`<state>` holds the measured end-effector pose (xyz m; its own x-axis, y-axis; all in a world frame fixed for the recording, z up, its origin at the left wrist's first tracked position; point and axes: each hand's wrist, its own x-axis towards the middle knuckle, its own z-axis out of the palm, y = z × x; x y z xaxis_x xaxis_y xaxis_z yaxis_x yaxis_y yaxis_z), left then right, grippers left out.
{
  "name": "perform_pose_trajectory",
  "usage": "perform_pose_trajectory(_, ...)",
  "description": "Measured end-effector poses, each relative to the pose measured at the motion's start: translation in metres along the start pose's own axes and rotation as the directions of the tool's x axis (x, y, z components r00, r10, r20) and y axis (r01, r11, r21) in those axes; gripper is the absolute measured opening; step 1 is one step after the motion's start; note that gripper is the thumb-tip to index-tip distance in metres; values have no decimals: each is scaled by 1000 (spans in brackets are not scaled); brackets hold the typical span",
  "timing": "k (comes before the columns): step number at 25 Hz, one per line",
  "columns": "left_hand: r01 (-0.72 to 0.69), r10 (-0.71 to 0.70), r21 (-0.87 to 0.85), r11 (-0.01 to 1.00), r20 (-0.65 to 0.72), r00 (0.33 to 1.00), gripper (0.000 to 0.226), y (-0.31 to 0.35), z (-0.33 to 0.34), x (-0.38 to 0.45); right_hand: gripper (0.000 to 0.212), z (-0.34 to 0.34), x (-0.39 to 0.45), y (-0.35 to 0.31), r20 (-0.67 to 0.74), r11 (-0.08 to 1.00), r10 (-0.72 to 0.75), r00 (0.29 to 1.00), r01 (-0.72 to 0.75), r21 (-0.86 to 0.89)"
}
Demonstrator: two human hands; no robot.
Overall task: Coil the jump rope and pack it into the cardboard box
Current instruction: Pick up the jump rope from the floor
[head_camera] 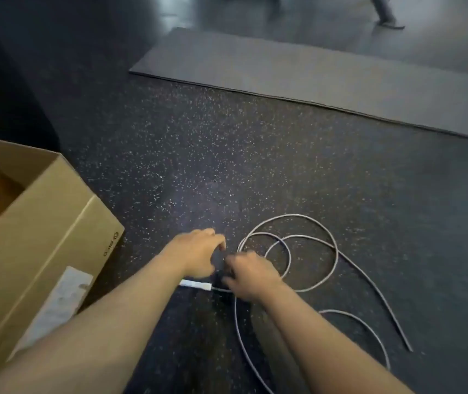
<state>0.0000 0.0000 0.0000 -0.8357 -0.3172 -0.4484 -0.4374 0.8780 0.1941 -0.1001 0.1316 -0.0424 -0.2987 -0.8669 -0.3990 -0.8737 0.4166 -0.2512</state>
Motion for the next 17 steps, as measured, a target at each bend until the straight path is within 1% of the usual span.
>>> perform_pose_trajectory(1,2,-2,16,1000,25,1000,42,-4,20,8,44,19,8,-2,42,999,1,999,1,-40)
perform_pose_trajectory(3,-2,-4,66,998,96,995,40,-10,52,19,54,44,18,-2,46,989,-17,999,23,-143)
perform_pose_trajectory(4,14,-29,101,995,155,987,40,-12,65,20,52,49,20,-3,34,981,-32,999,38,-189)
perform_pose_trajectory(6,18,-34,87,996,188,981,35,-14,77,18,43,45,18,-6,33,973,-61,998,67,-219)
perform_pose_trajectory(8,47,-40,-36,998,161,986,18,-15,66,18,38,21,13,-3,-45,981,-71,996,61,-186)
perform_pose_trajectory(9,79,-54,-174,982,142,988,11,-15,53,20,35,4,11,-1,-101,986,-73,992,57,-159)
perform_pose_trajectory(10,87,-60,-307,948,95,994,11,-14,34,22,31,-16,9,4,-158,990,-91,983,72,-122)
perform_pose_trajectory(11,54,-54,-411,910,11,998,16,-12,10,24,29,-37,4,8,-237,992,-116,965,101,-74)
perform_pose_trajectory(12,-17,-22,-456,890,-80,997,18,-9,-17,24,28,-60,-2,15,-306,992,-124,944,124,-17)
perform_pose_trajectory(13,-78,10,-480,874,-143,990,19,-4,-46,18,30,-84,-9,23,-343,991,-107,933,128,39)
perform_pose_trajectory(14,-134,42,-517,845,-185,982,22,1,-73,11,33,-109,-18,31,-363,991,-84,928,116,69)
perform_pose_trajectory(15,-179,66,-587,789,-208,976,26,6,-98,2,35,-133,-26,40,-372,994,-62,926,92,62)
perform_pose_trajectory(17,-277,80,-721,636,-296,952,31,13,-142,-16,32,-171,-41,60,-348,1000,2,937,8,26)
